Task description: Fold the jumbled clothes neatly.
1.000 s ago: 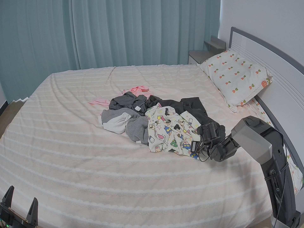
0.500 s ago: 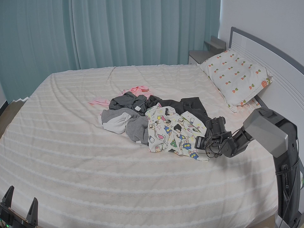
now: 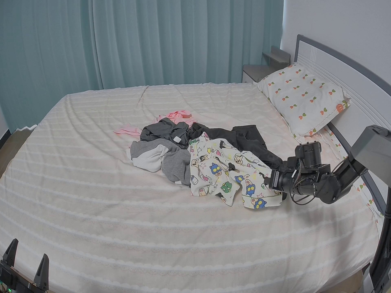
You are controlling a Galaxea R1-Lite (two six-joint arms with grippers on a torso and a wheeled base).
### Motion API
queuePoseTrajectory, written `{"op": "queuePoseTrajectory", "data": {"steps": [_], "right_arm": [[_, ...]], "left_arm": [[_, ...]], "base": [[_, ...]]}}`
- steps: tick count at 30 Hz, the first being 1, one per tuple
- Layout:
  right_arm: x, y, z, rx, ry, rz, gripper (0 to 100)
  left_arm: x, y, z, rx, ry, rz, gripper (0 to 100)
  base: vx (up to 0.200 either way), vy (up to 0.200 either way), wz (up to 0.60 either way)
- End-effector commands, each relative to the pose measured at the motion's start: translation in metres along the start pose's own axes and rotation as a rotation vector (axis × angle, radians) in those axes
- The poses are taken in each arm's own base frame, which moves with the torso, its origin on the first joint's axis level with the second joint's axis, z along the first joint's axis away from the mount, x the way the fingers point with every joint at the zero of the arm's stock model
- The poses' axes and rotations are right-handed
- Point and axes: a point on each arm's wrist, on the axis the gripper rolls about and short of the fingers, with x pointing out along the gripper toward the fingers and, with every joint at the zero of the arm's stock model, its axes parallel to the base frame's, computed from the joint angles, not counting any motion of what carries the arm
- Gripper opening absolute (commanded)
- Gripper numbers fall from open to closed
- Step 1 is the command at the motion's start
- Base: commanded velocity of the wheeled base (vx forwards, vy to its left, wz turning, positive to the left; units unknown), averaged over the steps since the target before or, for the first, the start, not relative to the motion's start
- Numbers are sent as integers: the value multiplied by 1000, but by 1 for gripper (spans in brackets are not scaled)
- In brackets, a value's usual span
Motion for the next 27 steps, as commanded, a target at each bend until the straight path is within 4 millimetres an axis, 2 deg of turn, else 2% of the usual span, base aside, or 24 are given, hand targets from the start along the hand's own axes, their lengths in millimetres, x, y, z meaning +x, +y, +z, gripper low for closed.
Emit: {"op": "queuePoseTrajectory", "data": {"steps": [1,4,5,11,12,17,27], "right_arm": [[-19,-8,-7,-47,29,-12,0],[-11,-18,-16,-65,69,-38,0],[0,-27,-26,-78,113,-63,0],[25,-39,-42,-104,170,-80,0],[32,-40,-42,-104,175,-82,100],[55,-50,-51,-105,181,-134,100],[51,-68,-54,-134,192,-174,100]], "left_arm": [[1,0,-5,1,10,1,100],[1,0,-5,1,12,1,100],[1,0,-5,1,12,1,100],[1,0,-5,1,12,1,100],[1,0,-5,1,12,1,100],[1,0,-5,1,10,1,100],[1,0,-5,1,12,1,100]], "base": [[0,0,0],[0,0,0],[0,0,0],[0,0,0],[0,0,0],[0,0,0],[0,0,0]]}}
